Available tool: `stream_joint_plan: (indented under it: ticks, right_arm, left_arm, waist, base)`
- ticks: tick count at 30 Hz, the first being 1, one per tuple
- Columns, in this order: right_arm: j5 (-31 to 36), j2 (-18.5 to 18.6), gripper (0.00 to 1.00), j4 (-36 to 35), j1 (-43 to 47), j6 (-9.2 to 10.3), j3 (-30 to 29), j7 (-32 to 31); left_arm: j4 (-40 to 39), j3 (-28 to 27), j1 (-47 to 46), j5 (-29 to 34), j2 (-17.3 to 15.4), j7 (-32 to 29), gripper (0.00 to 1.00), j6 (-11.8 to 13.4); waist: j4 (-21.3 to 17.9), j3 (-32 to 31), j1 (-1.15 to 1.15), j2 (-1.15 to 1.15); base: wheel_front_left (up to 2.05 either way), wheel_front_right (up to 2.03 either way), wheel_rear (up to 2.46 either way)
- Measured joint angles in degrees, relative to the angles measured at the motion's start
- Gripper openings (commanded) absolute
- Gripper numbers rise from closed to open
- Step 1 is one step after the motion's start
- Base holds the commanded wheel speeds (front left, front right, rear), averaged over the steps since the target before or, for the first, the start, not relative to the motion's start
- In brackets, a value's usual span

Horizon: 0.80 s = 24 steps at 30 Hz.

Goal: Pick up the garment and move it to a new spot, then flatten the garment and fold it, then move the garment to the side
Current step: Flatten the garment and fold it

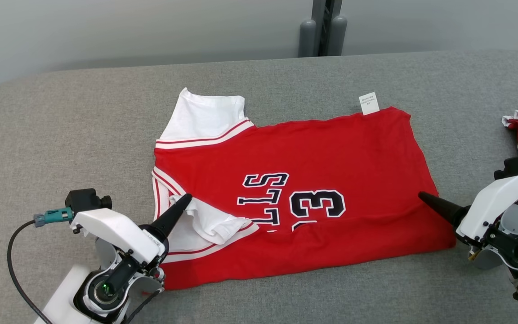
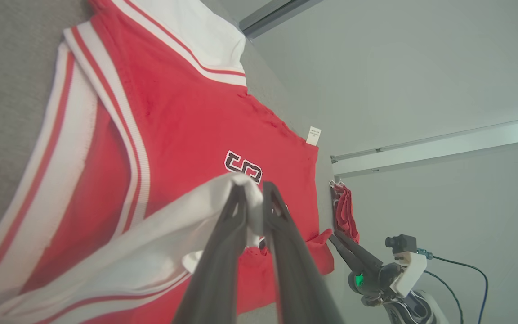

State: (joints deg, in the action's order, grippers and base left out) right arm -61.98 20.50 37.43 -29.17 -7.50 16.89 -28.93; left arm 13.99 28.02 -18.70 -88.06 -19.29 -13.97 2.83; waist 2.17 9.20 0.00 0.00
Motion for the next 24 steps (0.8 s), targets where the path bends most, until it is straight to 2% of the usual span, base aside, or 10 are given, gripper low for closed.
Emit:
stream_joint_plan:
  ticks: [1, 2, 3, 9, 13, 17, 19, 24]
  right_arm:
    - [0.0, -0.2, 1.0, -0.1, 0.0, 0.0, -0.2, 0.6]
    - [-0.1, -0.2, 1.0, -0.2, 0.0, 0.0, -0.4, 1.0]
    - [-0.1, -0.2, 1.0, -0.3, 0.0, 0.0, -0.4, 1.3]
    - [-0.1, -0.2, 1.0, -2.4, 1.0, 0.0, -0.9, 5.6]
    - [2.9, 0.7, 1.0, -4.7, 3.3, 0.0, -0.9, 12.9]
    - [8.0, 1.2, 1.0, -7.3, 5.4, 0.0, -1.8, 23.1]
    - [12.6, 1.4, 1.0, -8.5, 6.6, 0.0, -2.0, 28.8]
    - [23.8, 0.0, 1.0, -10.5, 10.5, 0.0, -4.5, 39.7]
  left_arm:
    - [0.4, 0.0, -0.3, 0.3, 0.3, 0.6, 0.88, 0.0]
    - [0.9, -0.3, -0.5, 0.5, 0.5, 1.3, 0.96, 0.0]
    - [1.5, -0.5, -0.6, 0.7, 0.7, 2.1, 1.0, 0.3]
    - [3.7, -2.2, -1.2, 2.8, 1.9, 7.8, 1.0, 0.3]
    - [5.3, -4.3, -1.2, 4.4, 3.1, 14.5, 1.0, 0.2]
    - [5.5, -4.7, -1.0, 9.7, 3.2, 22.2, 1.0, 0.0]
    - [5.8, -5.3, -0.3, 11.8, 3.3, 26.0, 1.0, 0.3]
    - [5.1, -9.6, 2.6, 21.1, 4.2, 28.9, 1.0, 2.0]
  waist:
    - [0.0, 0.0, 0.0, 0.0]
    - [0.0, 0.1, 0.0, 0.0]
    - [-0.1, 0.0, 0.0, 0.0]
    - [0.0, -0.4, 0.0, 0.0]
    - [0.1, -1.3, 0.0, 0.0]
    - [0.0, -2.2, 0.0, 0.0]
    - [-0.1, -2.9, 0.0, 0.0]
    - [-0.3, -4.8, 0.0, 0.0]
  base:
    - [0.0, 0.0, 0.0]
    - [0.0, 0.0, 0.0]
    - [0.0, 0.0, 0.0]
    - [0.0, 0.0, 0.0]
    - [0.0, 0.0, 0.0]
    - [0.0, 0.0, 0.0]
    - [0.0, 0.0, 0.0]
    - [0.0, 0.0, 0.0]
